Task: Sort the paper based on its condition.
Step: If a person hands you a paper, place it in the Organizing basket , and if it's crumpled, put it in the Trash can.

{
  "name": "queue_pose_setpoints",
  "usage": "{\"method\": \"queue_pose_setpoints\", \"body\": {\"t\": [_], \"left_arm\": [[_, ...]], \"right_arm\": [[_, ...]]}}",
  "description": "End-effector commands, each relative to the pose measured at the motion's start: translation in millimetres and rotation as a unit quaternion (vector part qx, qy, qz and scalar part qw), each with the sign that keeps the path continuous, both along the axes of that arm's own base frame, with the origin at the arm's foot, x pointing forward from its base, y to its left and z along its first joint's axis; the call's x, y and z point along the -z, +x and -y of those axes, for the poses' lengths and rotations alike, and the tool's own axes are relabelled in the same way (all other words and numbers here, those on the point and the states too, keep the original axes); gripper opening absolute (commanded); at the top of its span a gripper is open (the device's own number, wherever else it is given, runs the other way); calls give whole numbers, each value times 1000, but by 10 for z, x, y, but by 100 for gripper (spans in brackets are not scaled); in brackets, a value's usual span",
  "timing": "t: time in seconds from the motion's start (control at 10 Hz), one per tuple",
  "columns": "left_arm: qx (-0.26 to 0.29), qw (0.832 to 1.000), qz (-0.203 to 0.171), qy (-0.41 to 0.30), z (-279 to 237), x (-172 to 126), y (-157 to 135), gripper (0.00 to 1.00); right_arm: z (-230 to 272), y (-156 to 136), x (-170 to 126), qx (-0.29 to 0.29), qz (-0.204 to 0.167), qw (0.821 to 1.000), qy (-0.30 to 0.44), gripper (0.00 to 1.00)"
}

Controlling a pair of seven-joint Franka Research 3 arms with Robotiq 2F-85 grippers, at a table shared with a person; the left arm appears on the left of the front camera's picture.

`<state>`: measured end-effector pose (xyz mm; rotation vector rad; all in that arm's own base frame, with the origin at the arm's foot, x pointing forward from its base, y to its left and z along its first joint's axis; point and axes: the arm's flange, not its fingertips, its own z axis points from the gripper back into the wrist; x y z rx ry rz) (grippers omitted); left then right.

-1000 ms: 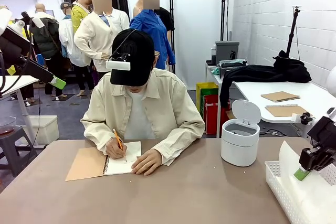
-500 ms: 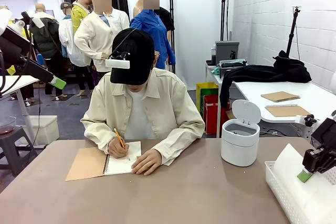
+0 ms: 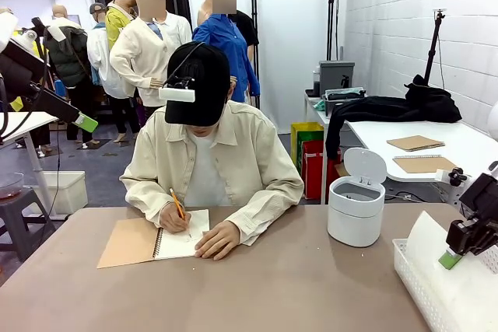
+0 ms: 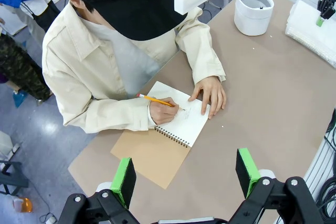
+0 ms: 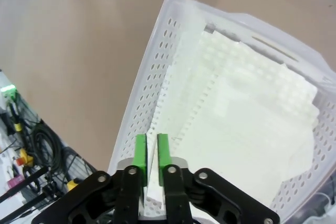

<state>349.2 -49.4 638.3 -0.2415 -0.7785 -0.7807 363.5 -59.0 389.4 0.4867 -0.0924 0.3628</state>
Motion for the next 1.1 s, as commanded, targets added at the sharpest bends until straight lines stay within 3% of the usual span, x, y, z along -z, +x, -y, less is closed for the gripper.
{"method": "queue_pose_setpoints", "body": {"t": [0.0,0.2,0.3,0.5,0.7,1.0], "left_arm": [[-1,1000,0,-1,-1,3,-2,100],[-1,1000,0,-1,-1,3,-2,100],[-1,1000,0,-1,-1,3,-2,100],[-1,1000,0,-1,-1,3,-2,100],[-1,1000,0,-1,-1,3,-2,100],[-1,1000,0,-1,-1,3,-2,100]], "right_arm": [[96,-50,-4,13,-17,999,-35,56],[242,-110,-87,39,-31,994,-99,94],[285,-136,-166,42,-35,990,-133,100],[337,-193,-446,43,-32,980,-191,100],[216,-257,-837,28,1,974,-226,100],[-80,-316,-1188,-5,51,965,-256,100]]}}
